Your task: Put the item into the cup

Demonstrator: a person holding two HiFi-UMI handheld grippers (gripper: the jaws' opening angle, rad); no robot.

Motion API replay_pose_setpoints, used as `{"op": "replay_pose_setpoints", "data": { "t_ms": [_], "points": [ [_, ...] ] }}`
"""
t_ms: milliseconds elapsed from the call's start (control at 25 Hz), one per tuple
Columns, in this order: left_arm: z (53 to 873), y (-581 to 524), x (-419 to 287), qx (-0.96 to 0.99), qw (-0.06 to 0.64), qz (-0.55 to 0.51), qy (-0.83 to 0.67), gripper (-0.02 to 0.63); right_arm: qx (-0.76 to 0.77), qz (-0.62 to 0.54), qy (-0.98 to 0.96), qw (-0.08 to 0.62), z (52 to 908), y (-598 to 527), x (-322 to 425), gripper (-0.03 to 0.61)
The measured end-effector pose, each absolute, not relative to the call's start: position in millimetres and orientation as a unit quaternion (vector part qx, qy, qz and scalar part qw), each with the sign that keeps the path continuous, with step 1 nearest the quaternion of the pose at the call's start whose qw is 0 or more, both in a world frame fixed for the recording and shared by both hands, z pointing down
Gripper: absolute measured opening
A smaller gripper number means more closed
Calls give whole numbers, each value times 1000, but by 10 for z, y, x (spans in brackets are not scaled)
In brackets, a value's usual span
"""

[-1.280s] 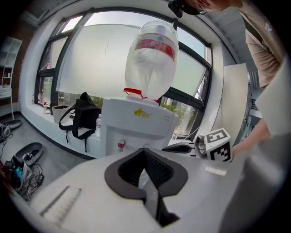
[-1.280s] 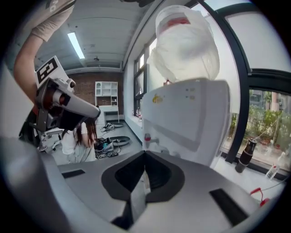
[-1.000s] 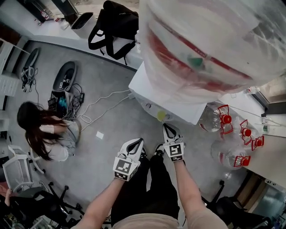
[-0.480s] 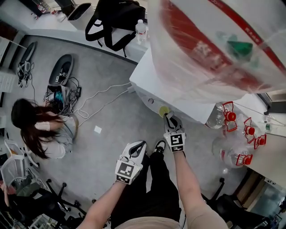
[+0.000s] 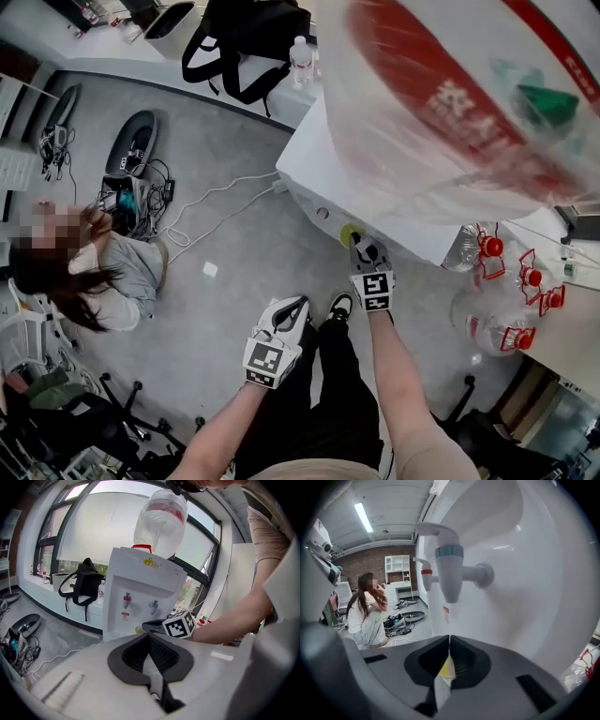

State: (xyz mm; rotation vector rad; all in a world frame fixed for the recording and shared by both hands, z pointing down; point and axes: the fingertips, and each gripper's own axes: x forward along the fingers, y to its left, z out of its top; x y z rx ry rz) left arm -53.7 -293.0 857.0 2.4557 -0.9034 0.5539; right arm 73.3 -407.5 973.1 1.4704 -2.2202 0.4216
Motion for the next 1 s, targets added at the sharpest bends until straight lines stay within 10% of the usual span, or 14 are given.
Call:
{"op": "replay_pose_setpoints", "data": {
  "t_ms": [1000],
  "points": [
    [7836, -3052, -507, 910, 197, 185, -314, 8, 537, 170, -801, 203, 8779, -3340, 503, 12]
  ]
}}
